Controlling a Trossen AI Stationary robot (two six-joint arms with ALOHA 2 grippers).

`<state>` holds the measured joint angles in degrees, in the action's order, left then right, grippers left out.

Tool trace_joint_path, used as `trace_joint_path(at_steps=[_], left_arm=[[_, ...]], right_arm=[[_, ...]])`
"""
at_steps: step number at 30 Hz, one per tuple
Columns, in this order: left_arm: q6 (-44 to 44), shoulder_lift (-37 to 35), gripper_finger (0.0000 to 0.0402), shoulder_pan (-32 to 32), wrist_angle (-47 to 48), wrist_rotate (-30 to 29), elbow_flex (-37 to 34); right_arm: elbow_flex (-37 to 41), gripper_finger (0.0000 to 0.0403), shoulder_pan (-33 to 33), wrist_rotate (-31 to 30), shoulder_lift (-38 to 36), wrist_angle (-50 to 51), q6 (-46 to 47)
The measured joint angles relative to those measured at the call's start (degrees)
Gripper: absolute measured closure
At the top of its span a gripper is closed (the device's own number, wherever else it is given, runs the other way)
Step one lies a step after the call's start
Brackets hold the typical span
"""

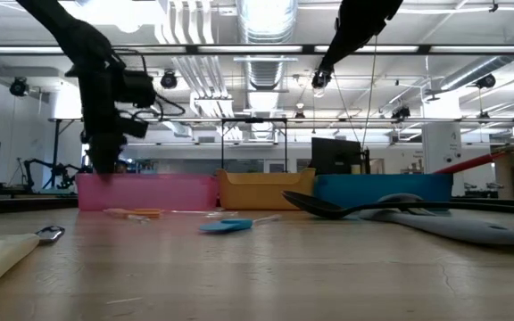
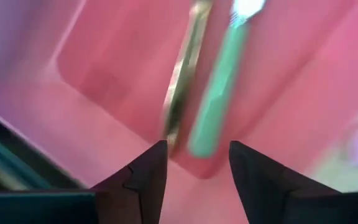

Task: Pick & Place Kitchen Items
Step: Put the black spoon into the blue bin

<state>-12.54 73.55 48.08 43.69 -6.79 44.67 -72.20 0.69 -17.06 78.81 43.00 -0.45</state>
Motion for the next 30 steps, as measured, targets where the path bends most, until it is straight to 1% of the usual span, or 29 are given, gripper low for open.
trace_joint_path(at_steps=[2, 6, 7, 9, 13, 16, 18, 21, 24, 30], left_arm=[[2.45, -2.49, 0.0226, -0.53, -0.02, 5.07, 0.13], [5.98, -8.45, 0.0226, -3.47, -2.11, 17.88, 0.13], [6.29, -10.07, 0.0226, -4.64, -3.0, 20.44, 0.13], [6.94, -13.45, 0.0225, -7.58, -6.21, 23.14, 0.13], [7.22, -19.76, 0.0225, -14.68, -13.32, 23.65, 0.13], [7.77, -23.49, 0.0225, -19.33, -16.85, 23.71, 0.13], [9.74, -25.36, 0.0225, -21.48, -18.12, 23.7, 0.13], [11.59, -27.53, 0.0225, -23.17, -18.93, 23.65, 0.13], [11.71, -28.89, 0.0225, -23.42, -18.78, 23.6, 0.13], [11.74, -29.11, 0.0225, -23.41, -18.78, 23.36, 0.13]], right_arm=[[0.0, 0.0349, 0.0, 0.0, 0.0, -0.04, 0.03], [0.25, 0.0359, 0.01, 0.0, 0.0, -0.02, 0.12], [0.31, 0.0361, 0.02, 0.0, 0.0, -0.05, 0.23], [0.35, 0.0365, 0.02, 0.0, 0.0, -0.07, 0.24], [0.34, 0.0371, 0.02, 0.02, 0.0, -0.19, 0.29], [0.35, 0.0375, 0.04, 0.02, 0.0, -0.33, 0.36], [0.35, 0.0375, 0.04, 0.02, 0.0, -0.33, 0.47], [0.35, 0.0371, 0.04, 0.02, 0.0, -0.34, 0.48], [0.43, 0.0365, 0.04, 0.02, 0.0, -1.14, 0.1], [0.46, 0.0348, 0.04, 0.07, 0.0, -5.29, -0.09]])
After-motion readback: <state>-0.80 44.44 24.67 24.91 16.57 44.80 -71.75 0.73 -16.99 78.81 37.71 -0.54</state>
